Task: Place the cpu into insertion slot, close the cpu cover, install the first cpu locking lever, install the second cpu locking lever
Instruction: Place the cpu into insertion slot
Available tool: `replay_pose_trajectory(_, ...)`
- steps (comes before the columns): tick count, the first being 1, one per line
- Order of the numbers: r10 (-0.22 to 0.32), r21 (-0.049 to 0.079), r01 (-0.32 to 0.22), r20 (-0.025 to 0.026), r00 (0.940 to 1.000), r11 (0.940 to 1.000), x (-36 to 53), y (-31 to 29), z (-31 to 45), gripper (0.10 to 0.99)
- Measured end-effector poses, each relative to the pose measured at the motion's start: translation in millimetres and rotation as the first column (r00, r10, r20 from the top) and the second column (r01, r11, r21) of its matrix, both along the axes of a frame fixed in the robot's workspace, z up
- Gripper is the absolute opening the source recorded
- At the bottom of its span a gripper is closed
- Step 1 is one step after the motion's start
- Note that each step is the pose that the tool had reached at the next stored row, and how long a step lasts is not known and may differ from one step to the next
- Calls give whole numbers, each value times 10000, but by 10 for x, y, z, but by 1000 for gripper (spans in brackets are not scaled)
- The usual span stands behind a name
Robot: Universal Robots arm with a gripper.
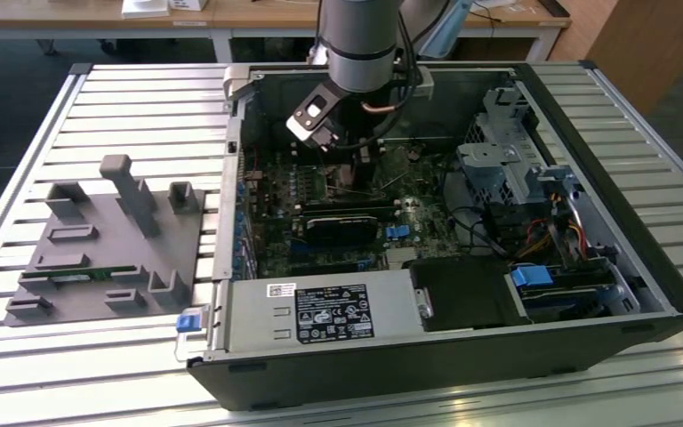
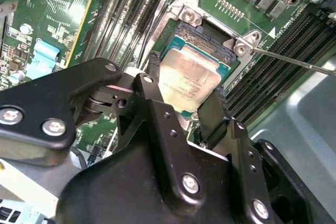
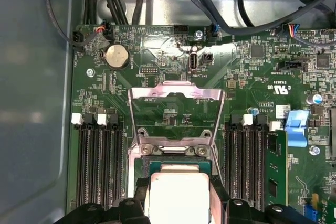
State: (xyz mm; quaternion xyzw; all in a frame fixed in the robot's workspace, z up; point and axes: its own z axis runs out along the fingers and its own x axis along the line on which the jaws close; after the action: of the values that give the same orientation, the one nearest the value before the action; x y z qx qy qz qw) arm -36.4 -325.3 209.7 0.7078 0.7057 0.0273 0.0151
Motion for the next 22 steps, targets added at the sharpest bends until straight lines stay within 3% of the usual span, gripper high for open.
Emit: replay_pose_trajectory(22, 160, 0, -160, 0, 9999, 9999, -13, 16, -89, 537)
